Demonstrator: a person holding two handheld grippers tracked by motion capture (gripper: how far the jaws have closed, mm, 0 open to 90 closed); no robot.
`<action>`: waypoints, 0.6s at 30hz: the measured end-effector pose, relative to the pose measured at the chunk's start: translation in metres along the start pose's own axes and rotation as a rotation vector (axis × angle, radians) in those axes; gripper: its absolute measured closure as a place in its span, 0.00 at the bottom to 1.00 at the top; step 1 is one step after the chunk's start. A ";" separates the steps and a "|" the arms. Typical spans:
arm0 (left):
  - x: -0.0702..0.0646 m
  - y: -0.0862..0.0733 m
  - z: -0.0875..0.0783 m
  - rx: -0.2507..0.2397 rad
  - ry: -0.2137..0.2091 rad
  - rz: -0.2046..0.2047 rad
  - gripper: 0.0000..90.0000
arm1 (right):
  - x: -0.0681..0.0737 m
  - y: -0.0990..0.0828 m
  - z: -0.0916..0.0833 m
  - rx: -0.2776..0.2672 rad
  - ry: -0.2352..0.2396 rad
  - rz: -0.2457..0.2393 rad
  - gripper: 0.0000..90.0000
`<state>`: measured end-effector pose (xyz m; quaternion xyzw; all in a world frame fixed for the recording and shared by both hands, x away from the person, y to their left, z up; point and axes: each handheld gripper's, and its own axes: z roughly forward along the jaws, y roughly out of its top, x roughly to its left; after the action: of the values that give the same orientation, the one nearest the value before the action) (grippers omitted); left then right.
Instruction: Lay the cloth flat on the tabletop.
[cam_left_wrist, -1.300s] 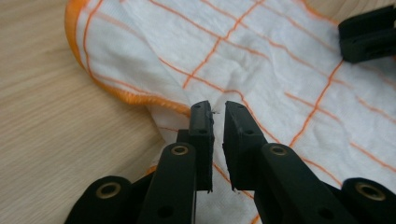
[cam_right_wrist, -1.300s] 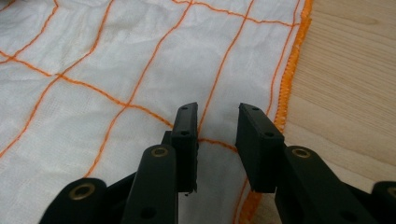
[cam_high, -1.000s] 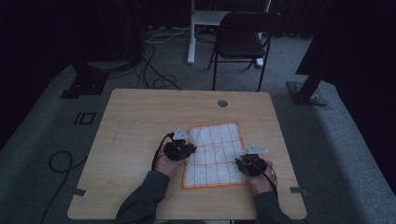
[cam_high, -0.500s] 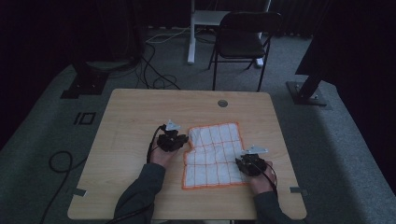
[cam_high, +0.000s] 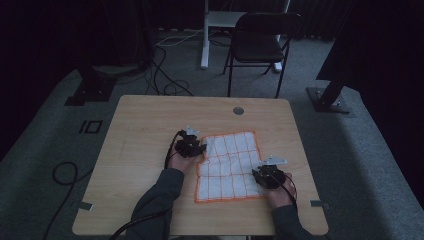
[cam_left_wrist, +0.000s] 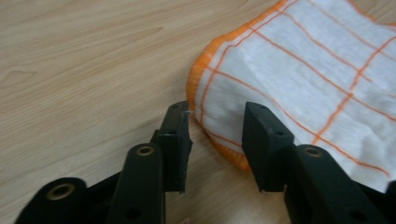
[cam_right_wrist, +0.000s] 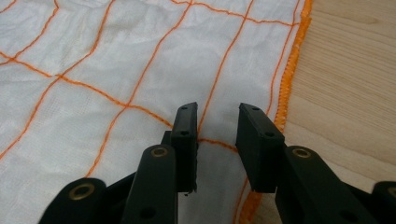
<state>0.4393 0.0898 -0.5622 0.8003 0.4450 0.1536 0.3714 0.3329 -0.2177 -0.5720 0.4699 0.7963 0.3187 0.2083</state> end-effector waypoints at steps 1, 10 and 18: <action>-0.001 0.001 0.002 0.002 0.008 0.005 0.63 | 0.000 0.000 0.000 -0.001 0.001 0.001 0.76; -0.006 0.002 0.012 0.012 0.022 0.020 0.61 | -0.001 0.000 0.000 -0.002 0.004 0.003 0.76; -0.006 0.004 0.008 0.032 0.023 0.041 0.96 | -0.001 -0.001 0.000 -0.004 0.006 0.004 0.76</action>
<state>0.4425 0.0797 -0.5642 0.8133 0.4351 0.1633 0.3501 0.3328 -0.2186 -0.5724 0.4700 0.7955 0.3221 0.2061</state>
